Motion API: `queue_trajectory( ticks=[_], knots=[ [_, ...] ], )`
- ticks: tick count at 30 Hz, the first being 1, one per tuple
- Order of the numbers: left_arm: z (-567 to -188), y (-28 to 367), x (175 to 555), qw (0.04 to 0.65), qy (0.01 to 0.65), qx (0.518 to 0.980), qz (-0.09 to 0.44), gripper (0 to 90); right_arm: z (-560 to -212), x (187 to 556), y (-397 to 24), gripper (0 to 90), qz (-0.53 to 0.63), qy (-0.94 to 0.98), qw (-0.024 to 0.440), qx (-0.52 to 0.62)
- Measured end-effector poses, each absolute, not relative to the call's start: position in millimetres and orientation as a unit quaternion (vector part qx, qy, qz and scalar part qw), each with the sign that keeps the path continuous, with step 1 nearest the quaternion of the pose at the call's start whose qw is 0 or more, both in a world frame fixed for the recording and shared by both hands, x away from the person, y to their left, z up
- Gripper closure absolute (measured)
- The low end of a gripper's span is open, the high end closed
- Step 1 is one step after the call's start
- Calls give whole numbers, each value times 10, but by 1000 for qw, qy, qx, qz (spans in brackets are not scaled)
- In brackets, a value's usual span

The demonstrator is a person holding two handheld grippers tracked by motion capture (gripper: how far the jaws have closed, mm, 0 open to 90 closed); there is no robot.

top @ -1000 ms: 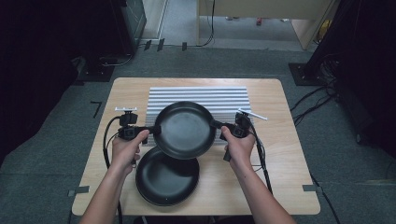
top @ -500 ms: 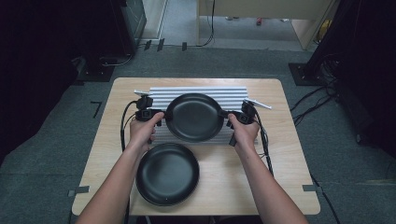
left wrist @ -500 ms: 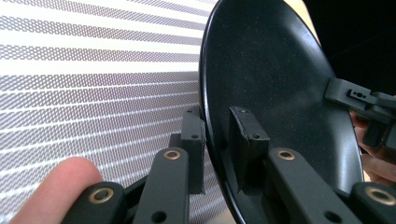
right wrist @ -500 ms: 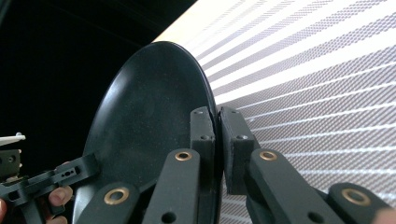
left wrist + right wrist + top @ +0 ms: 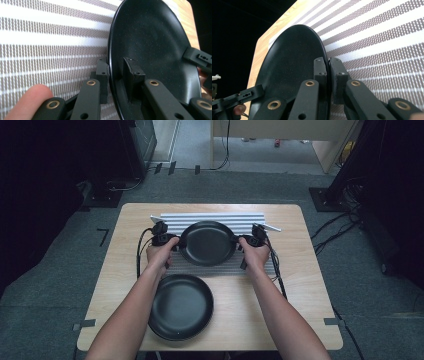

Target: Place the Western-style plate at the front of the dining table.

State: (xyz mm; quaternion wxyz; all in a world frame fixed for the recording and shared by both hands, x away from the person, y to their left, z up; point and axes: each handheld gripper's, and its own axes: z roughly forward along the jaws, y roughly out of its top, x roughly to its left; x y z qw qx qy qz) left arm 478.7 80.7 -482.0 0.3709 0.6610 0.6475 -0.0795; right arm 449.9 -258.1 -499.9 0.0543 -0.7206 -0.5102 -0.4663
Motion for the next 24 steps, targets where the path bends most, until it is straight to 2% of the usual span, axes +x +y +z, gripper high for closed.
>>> queue_trajectory(
  ticks=[12,15,24],
  knots=[
    [-4956,678,4929,357,664,651,-87,757,-5111,4645,-2645,850,-457,-514,30,-725],
    [-4940,603,4956,343,652,673,-69,744,-5129,4673,-2654,842,-452,-517,24,-727],
    [-4950,557,4981,339,650,677,-60,743,-5166,4711,-2680,833,-449,-520,18,-727]
  ],
)
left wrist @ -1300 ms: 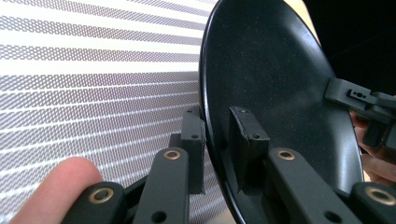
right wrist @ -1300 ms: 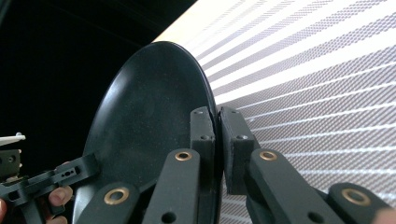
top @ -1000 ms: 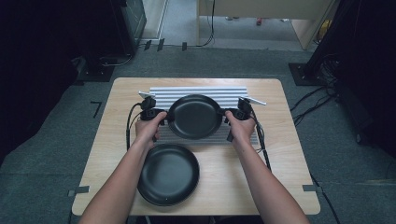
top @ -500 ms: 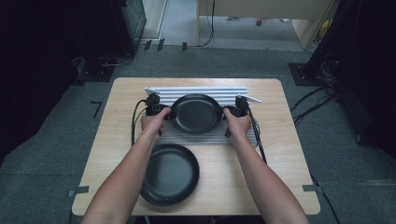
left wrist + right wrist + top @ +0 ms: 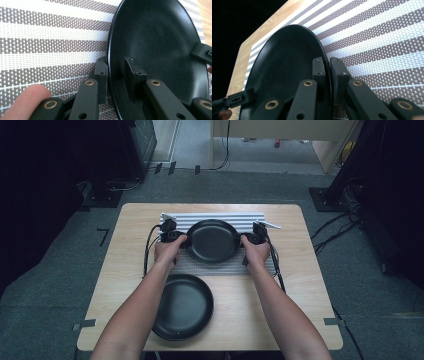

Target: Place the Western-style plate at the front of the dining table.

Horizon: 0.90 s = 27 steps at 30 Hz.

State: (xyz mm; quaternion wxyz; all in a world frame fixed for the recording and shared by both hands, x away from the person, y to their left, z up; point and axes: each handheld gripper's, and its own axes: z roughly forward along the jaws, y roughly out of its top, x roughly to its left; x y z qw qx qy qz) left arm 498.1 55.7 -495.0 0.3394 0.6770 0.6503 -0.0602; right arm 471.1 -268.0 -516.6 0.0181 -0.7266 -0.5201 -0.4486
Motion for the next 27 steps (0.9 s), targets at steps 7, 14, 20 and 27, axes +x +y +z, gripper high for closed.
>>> queue_trajectory(
  ticks=[7,14,20,27],
  knots=[
    [-4960,573,4958,344,652,673,-60,746,-5173,4703,-2685,834,-448,-524,22,-724],
    [-4966,577,4967,358,638,678,-70,671,-5171,4703,-2682,796,-449,-528,20,-720],
    [-4903,575,4915,372,606,702,-38,514,-5090,4674,-2694,645,-450,-544,-31,-708],
    [-4731,582,4773,424,577,697,40,447,-4935,4578,-2795,531,-486,-578,-91,-649]
  ],
)
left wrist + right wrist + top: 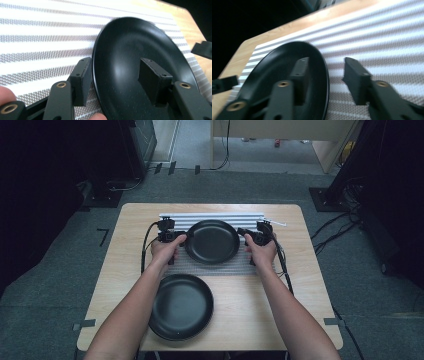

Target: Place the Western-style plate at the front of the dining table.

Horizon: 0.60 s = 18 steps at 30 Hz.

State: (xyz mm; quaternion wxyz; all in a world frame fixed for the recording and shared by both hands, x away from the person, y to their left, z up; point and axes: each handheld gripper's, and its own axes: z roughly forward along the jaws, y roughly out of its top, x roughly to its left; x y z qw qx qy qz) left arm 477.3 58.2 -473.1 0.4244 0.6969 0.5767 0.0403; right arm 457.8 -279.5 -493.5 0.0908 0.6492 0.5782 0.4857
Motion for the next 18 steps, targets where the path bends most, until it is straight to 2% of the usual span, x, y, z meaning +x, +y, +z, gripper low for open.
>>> queue_trajectory(
  ticks=[2,6,9,10,12,13,15,18],
  knots=[
    [-4715,580,4755,429,573,697,48,444,-4892,4552,-2768,516,479,587,119,642],
    [-4635,599,4675,433,573,692,71,418,-4822,4510,-2738,459,475,593,122,639],
    [-4614,635,4650,437,576,688,61,367,-4783,4483,-2726,423,471,600,128,634],
    [-4592,674,4614,437,575,689,61,305,-4746,4451,-2715,378,469,610,133,624],
    [-4582,694,4592,439,574,688,61,248,-4708,4408,-2702,377,466,615,130,623],
    [-4572,714,4565,445,572,687,58,248,-4708,4408,-2702,377,466,615,130,623],
    [-4552,758,4508,453,564,688,57,175,-4667,4324,-2707,347,467,627,127,611],
    [-4526,805,4422,452,563,688,66,157,-4642,4259,-2713,326,468,634,130,602]
  ],
)
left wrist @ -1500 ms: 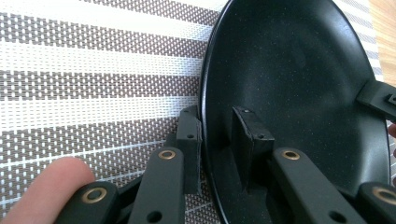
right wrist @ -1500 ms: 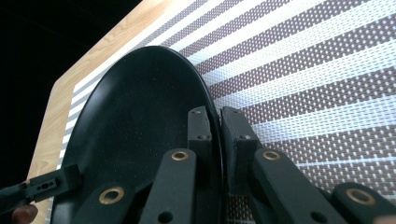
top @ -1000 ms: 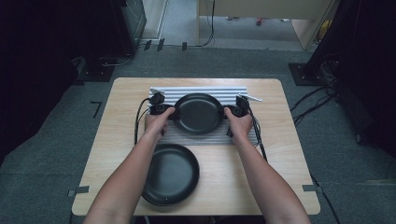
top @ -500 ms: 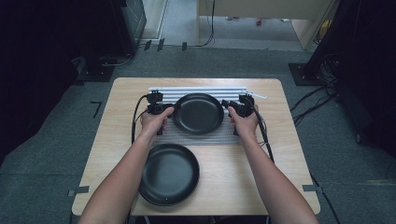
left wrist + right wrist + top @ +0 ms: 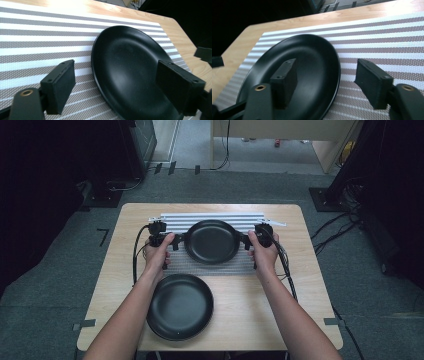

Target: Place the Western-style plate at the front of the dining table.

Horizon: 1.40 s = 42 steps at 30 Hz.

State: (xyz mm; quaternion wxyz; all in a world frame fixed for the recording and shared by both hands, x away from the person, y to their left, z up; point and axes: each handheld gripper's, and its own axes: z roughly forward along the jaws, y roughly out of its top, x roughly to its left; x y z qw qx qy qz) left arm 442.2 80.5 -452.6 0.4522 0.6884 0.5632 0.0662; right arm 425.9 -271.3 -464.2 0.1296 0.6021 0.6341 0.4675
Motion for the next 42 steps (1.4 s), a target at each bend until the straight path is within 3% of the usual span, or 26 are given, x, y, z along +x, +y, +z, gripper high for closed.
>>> queue_trajectory(
  ticks=[23,42],
  knots=[
    [-4445,1094,3703,447,539,702,129,99,-4455,3552,-2942,270,468,659,163,565],
    [-4444,1432,3090,463,530,695,148,97,-4544,3016,-3283,269,468,657,163,568]
  ],
)
